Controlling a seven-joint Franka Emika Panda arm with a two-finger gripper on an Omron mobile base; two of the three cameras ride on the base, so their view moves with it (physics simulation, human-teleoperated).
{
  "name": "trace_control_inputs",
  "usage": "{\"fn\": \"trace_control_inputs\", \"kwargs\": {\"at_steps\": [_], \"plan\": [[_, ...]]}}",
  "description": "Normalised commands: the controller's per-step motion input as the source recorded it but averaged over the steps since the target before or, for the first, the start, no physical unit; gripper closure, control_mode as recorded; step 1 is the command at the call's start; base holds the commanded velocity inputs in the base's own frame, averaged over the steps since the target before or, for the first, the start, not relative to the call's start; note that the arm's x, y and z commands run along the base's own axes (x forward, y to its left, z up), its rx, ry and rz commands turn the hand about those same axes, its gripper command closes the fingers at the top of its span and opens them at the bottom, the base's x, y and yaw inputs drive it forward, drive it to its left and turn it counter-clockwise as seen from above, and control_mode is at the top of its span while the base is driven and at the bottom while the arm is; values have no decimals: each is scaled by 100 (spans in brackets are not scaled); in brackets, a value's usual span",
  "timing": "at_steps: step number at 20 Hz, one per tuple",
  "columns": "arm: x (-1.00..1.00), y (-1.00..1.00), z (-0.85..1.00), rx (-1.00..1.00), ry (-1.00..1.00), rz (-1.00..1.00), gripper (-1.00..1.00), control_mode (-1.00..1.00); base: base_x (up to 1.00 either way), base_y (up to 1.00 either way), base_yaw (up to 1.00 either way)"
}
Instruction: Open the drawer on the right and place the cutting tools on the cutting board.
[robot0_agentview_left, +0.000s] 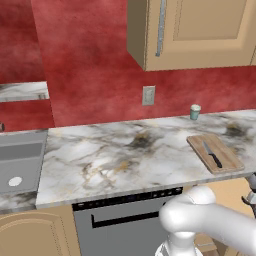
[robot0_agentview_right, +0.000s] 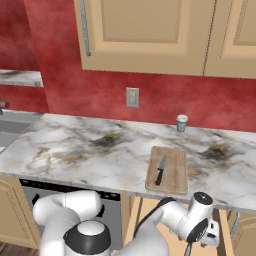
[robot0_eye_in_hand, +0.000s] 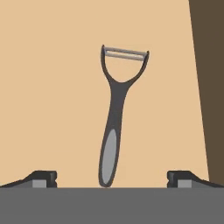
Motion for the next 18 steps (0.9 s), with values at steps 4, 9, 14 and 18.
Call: {"fn": "trace_control_inputs", "kwargs": {"at_steps": [4, 9, 14, 18], "plan": [[0, 0, -49, 0, 0, 0, -100, -100, 0, 0, 0], [0, 0, -31, 0, 0, 0, -100, -100, 0, 0, 0], [0, 0, -16, 0, 0, 0, -100, -100, 0, 0, 0], [0, 0, -9, 0, 0, 0, -100, -100, 0, 0, 0]]}}
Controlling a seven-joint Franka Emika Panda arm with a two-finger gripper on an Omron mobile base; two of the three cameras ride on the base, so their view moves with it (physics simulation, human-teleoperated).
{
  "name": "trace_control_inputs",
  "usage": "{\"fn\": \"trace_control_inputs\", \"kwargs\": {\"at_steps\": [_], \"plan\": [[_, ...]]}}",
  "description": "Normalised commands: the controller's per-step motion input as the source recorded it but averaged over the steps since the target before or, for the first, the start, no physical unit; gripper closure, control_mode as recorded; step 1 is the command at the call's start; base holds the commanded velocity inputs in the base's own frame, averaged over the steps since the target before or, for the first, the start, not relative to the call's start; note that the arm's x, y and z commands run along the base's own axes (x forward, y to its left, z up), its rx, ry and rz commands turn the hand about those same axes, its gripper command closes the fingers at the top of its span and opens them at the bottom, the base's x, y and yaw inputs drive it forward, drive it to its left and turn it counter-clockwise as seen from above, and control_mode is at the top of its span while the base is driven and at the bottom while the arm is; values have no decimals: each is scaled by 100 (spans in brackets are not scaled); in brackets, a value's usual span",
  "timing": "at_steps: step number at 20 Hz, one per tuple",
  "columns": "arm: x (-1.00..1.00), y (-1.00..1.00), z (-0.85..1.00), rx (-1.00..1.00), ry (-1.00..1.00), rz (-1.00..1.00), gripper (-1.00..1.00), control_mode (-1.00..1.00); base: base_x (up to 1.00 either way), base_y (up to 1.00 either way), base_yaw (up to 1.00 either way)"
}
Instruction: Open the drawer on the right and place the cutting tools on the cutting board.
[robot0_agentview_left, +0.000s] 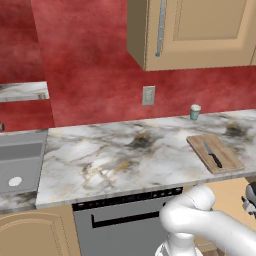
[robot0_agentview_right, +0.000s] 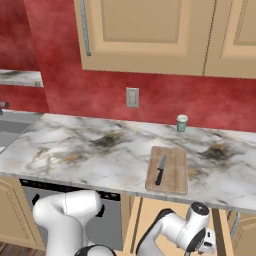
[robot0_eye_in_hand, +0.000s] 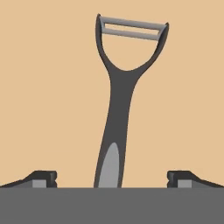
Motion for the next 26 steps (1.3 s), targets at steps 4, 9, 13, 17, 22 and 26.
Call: {"fn": "trace_control_inputs", "kwargs": {"at_steps": [4, 9, 13, 17, 22, 26], "plan": [[0, 0, -13, 0, 0, 0, -100, -100, 0, 0, 0], [0, 0, -14, 0, 0, 0, -100, -100, 0, 0, 0], [0, 0, -14, 0, 0, 0, -100, -100, 0, 0, 0], [0, 0, -12, 0, 0, 0, -100, -100, 0, 0, 0], [0, 0, -4, 0, 0, 0, -100, -100, 0, 0, 0], [0, 0, 0, 0, 0, 0, 100, -100, 0, 0, 0]]}}
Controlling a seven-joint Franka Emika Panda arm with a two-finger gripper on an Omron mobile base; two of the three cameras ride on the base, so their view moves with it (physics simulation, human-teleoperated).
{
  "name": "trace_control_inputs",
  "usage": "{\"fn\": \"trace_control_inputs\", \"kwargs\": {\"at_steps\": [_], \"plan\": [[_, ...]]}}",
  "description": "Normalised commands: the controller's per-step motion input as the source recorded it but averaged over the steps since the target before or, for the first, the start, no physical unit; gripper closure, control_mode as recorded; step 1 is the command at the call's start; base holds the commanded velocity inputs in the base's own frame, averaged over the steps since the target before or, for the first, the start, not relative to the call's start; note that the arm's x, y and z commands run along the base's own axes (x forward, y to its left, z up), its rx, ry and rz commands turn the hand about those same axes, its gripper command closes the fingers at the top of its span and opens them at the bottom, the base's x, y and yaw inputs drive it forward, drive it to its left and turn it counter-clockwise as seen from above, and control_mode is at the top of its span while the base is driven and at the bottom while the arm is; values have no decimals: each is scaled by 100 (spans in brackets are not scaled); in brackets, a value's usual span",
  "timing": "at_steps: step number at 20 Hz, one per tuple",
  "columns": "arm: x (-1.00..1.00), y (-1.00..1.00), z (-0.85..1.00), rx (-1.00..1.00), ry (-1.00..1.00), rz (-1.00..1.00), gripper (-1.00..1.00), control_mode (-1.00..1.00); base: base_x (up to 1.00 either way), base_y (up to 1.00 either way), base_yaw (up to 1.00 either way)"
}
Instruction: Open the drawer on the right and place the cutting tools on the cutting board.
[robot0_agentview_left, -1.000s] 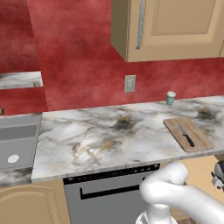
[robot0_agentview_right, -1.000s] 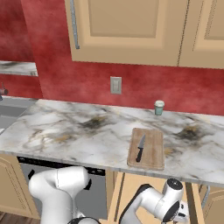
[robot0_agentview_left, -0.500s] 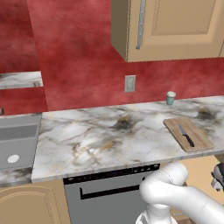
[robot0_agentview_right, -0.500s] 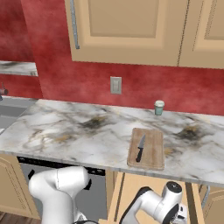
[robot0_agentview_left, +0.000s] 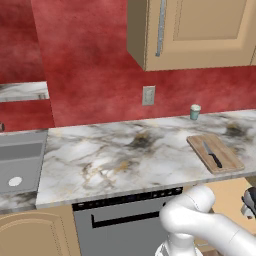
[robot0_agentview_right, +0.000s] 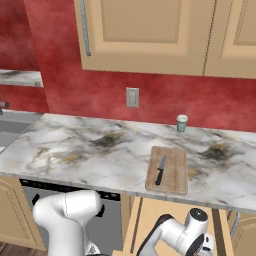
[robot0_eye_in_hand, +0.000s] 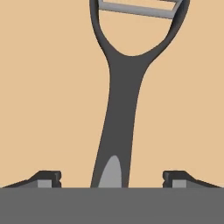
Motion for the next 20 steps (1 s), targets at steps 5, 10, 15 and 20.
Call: {"fn": "trace_control_inputs", "kwargs": {"at_steps": [5, 10, 15, 20], "plan": [[0, 0, 0, 0, 0, 0, 100, -100, 0, 0, 0], [-2, 0, 17, 0, 0, 0, 100, -100, 0, 0, 0], [-13, 0, 48, 0, 0, 0, 100, -100, 0, 0, 0], [-37, 0, 61, 0, 0, 0, 100, -100, 0, 0, 0]]}}
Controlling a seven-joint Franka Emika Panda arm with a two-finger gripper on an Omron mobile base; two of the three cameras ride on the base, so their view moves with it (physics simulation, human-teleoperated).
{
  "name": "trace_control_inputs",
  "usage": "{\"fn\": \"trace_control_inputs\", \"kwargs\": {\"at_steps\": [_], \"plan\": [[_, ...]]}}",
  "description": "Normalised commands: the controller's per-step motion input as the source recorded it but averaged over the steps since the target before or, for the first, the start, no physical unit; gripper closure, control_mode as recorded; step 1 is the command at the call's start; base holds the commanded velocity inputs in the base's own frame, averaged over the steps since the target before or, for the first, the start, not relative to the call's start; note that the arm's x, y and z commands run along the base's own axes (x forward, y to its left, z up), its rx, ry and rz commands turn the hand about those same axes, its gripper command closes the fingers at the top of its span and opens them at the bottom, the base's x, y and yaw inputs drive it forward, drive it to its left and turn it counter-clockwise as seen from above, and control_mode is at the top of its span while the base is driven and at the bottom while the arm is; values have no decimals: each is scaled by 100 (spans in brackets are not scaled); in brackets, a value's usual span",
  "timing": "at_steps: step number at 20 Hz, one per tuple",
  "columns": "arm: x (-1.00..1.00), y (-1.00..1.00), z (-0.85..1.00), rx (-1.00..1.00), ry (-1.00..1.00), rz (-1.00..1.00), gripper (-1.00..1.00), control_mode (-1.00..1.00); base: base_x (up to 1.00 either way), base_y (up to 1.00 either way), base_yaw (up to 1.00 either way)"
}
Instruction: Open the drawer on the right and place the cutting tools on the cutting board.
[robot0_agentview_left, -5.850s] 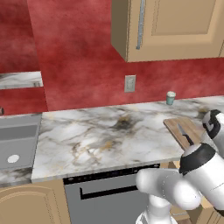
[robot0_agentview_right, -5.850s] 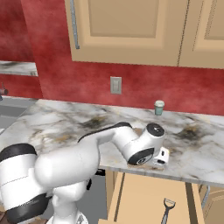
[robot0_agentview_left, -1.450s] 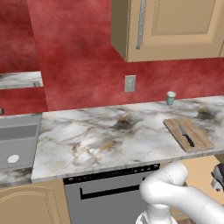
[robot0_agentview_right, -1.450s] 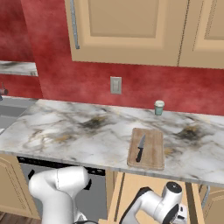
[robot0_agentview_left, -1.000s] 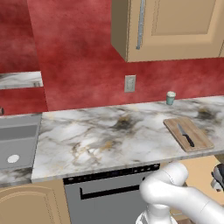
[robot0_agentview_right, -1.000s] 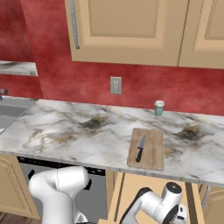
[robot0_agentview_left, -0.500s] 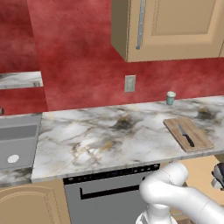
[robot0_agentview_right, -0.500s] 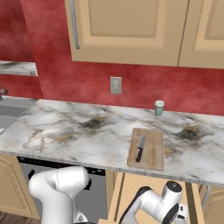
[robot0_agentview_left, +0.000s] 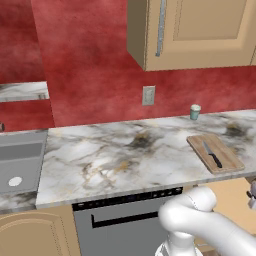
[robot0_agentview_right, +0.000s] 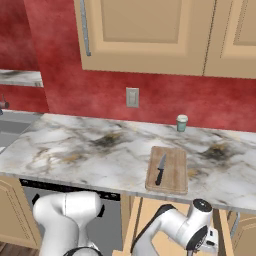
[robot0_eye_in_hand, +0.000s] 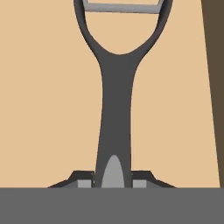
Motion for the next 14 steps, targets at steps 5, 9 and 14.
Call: {"fn": "trace_control_inputs", "kwargs": {"at_steps": [5, 9, 14], "plan": [[-45, 0, 63, 0, -3, 0, 100, -100, 0, 0, 0], [-24, 7, 78, 0, -14, 0, 100, -100, 0, 0, 0], [-22, 1, 69, 0, -10, 0, 100, -100, 0, 0, 0]]}}
